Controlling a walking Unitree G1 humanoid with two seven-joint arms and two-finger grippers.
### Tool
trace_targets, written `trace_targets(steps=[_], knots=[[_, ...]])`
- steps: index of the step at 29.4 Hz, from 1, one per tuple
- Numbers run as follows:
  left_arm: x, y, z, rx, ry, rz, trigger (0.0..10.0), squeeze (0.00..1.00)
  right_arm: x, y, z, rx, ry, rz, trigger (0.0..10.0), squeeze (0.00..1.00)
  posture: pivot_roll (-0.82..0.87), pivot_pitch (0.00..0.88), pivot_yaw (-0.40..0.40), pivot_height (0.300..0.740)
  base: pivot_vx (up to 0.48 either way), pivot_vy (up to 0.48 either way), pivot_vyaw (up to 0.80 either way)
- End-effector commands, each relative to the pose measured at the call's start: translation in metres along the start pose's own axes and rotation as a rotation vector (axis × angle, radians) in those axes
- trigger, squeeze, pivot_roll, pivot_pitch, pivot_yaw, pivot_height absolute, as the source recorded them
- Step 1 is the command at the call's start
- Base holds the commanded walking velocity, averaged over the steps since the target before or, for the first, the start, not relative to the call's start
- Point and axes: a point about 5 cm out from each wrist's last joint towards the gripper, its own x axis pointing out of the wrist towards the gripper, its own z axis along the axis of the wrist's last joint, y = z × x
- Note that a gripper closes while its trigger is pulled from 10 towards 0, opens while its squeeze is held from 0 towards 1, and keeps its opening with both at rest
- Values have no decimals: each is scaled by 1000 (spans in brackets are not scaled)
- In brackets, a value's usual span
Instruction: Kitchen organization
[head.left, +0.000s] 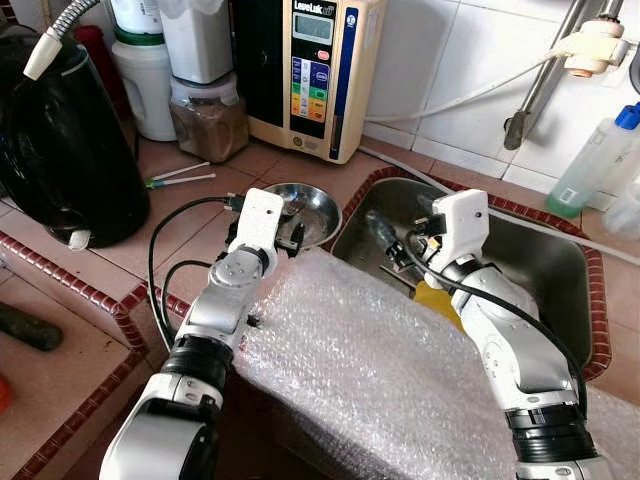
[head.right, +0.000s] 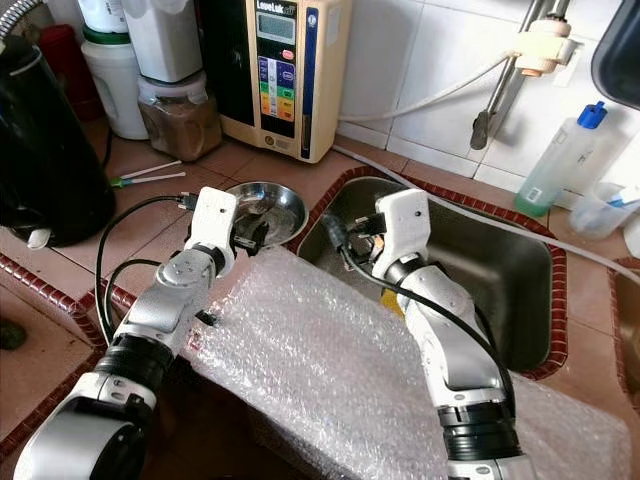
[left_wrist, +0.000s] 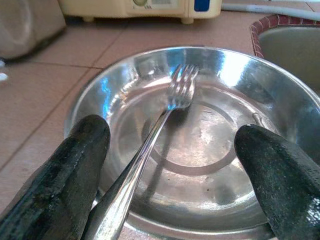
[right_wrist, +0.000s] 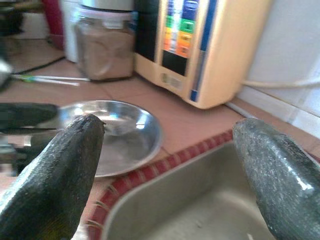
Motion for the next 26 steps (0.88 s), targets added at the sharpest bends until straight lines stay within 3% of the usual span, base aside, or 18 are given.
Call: trace_targets(steps=[1, 2, 3, 4, 5, 6, 19, 26], knots=[[1, 2, -6, 5, 52, -10, 8863, 0, -3, 5, 2, -1, 7, 23, 10000, 0, 55, 0, -19, 740, 0, 0, 0], [2, 3, -6, -2, 56, -6, 6863, 0, -3, 6, 1, -1, 9, 29, 10000, 0, 55, 0, -19, 740, 0, 0, 0], [2, 4, -6, -8, 61, -9, 4078, 0, -3, 7, 1, -4, 12, 33, 10000, 0, 56, 0, -17, 740, 0, 0, 0], [3, 6, -6, -17, 72, -13, 2392, 0, -3, 9, 1, -7, 17, 36, 10000, 0, 56, 0, -14, 740, 0, 0, 0], [3, 7, -6, -19, 76, -14, 2392, 0, -3, 9, 1, -7, 19, 36, 10000, 0, 55, 0, -13, 740, 0, 0, 0], [3, 9, -6, -25, 80, -10, 157, 0, -3, 10, 1, -7, 20, 30, 10000, 0, 56, 0, -9, 740, 0, 0, 0], [6, 12, -2, -41, 104, -34, 0, 0, -1, 8, 2, -2, 19, 18, 10000, 0, 59, 0, -4, 740, 0, 0, 0], [6, 11, -2, -29, 141, -106, 0, 0, -1, 7, 2, -6, 25, 16, 10000, 0, 58, 0, -5, 740, 0, 0, 0]])
